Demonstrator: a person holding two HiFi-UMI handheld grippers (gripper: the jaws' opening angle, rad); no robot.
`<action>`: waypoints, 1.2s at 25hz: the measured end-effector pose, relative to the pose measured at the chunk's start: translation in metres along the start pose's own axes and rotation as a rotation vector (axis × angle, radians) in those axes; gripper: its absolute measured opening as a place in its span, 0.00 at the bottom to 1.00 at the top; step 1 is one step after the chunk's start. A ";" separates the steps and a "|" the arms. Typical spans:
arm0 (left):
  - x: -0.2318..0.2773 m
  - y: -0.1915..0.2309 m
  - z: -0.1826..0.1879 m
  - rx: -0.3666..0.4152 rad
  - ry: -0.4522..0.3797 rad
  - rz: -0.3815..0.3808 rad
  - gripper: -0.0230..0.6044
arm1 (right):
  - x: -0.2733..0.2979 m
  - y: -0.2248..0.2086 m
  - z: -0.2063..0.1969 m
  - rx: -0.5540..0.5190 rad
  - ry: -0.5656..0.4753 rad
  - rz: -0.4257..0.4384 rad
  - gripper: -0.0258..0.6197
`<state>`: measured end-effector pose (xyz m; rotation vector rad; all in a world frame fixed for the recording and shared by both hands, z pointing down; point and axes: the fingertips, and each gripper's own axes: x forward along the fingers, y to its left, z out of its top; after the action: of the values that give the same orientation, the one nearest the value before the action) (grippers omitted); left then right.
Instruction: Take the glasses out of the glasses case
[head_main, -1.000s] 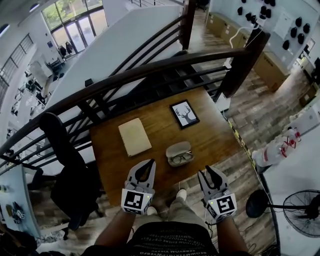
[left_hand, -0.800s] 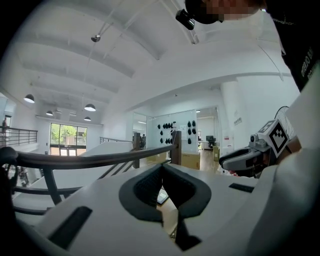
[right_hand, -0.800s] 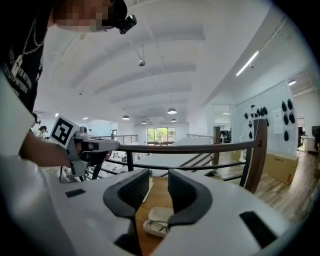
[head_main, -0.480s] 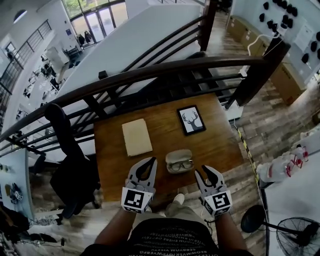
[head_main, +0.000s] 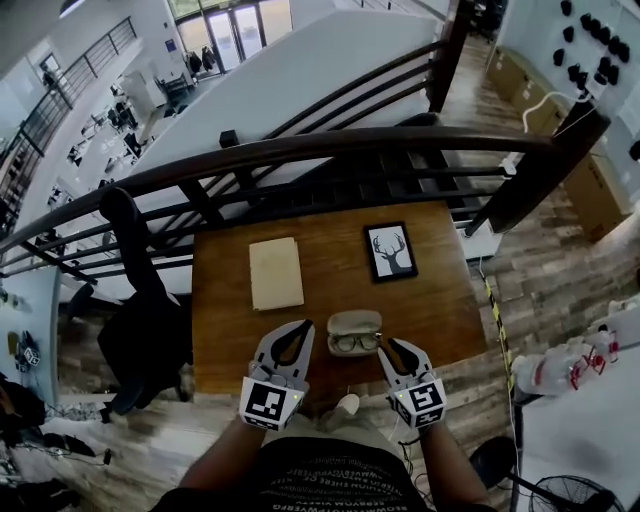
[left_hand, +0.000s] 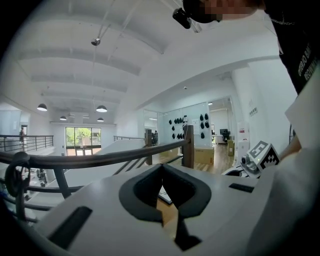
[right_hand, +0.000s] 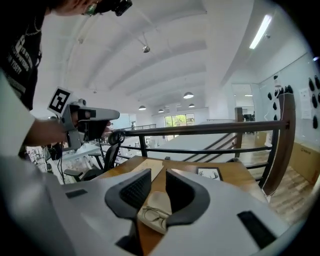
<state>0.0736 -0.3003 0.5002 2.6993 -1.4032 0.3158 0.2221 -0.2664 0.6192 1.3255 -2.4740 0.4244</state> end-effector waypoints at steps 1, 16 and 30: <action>0.001 -0.001 -0.002 0.001 0.007 0.000 0.08 | 0.005 -0.001 -0.006 -0.011 0.022 0.007 0.20; 0.000 0.020 -0.018 -0.008 0.029 -0.061 0.08 | 0.074 0.000 -0.097 -0.110 0.291 0.013 0.22; 0.000 0.036 -0.028 -0.014 0.033 -0.108 0.08 | 0.116 0.002 -0.158 -0.229 0.478 0.019 0.22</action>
<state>0.0404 -0.3159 0.5262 2.7328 -1.2412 0.3393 0.1787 -0.2898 0.8085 0.9749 -2.0662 0.3942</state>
